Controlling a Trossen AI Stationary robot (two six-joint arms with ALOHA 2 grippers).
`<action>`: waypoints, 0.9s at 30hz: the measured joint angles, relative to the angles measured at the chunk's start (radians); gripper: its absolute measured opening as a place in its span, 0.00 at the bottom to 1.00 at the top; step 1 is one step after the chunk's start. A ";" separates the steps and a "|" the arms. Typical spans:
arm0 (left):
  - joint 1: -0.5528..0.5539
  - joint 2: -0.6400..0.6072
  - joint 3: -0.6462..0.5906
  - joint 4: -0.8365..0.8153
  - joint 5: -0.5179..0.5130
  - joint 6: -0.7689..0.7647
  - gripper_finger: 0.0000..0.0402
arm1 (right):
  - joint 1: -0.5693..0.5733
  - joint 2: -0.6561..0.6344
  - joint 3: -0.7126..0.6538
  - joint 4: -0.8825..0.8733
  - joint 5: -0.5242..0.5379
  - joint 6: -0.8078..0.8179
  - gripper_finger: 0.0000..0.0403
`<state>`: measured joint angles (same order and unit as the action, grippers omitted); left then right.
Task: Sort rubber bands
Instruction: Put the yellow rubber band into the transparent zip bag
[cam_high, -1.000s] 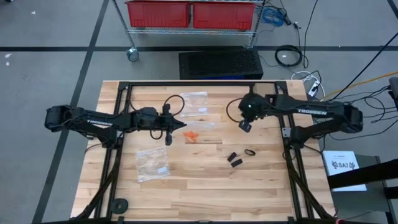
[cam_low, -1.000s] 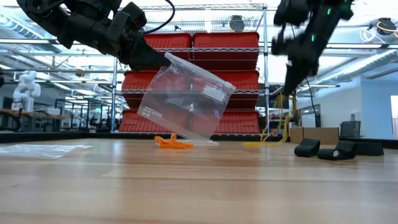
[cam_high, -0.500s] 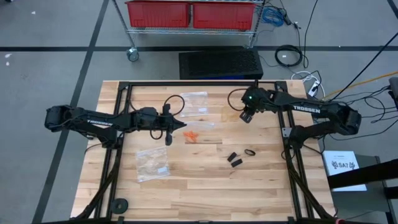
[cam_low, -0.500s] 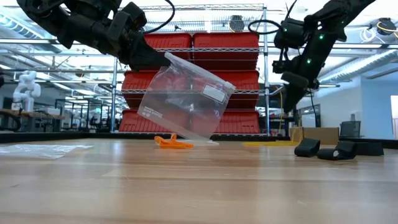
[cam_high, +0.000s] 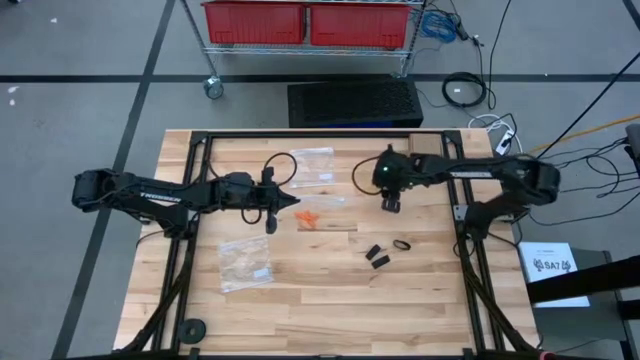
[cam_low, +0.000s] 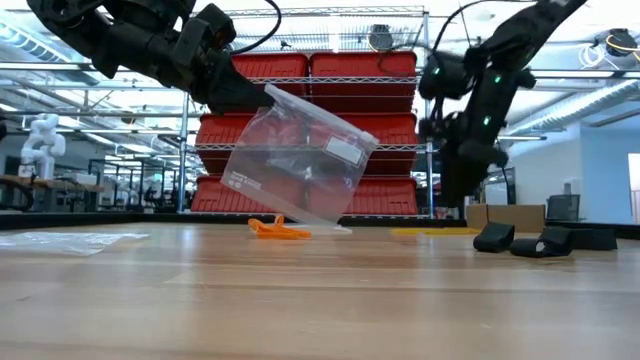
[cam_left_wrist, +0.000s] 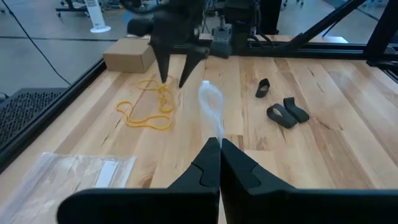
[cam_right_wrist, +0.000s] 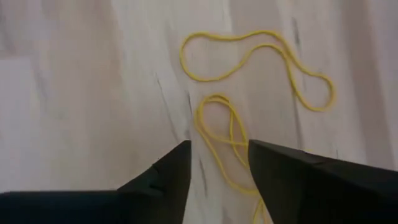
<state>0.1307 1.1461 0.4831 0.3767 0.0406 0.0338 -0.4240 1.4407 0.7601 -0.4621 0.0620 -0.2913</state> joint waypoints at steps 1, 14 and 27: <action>0.000 0.000 0.000 -0.001 0.000 0.000 0.00 | -0.002 0.024 0.000 0.013 0.011 -0.021 0.35; 0.000 0.000 0.000 -0.002 0.000 0.000 0.00 | -0.002 0.145 0.000 0.097 0.019 -0.069 0.14; 0.000 0.000 0.000 -0.005 0.000 -0.001 0.00 | 0.006 0.104 0.046 0.032 0.016 -0.013 0.00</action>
<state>0.1307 1.1461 0.4831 0.3714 0.0406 0.0330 -0.4176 1.5450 0.8058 -0.4302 0.0776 -0.3044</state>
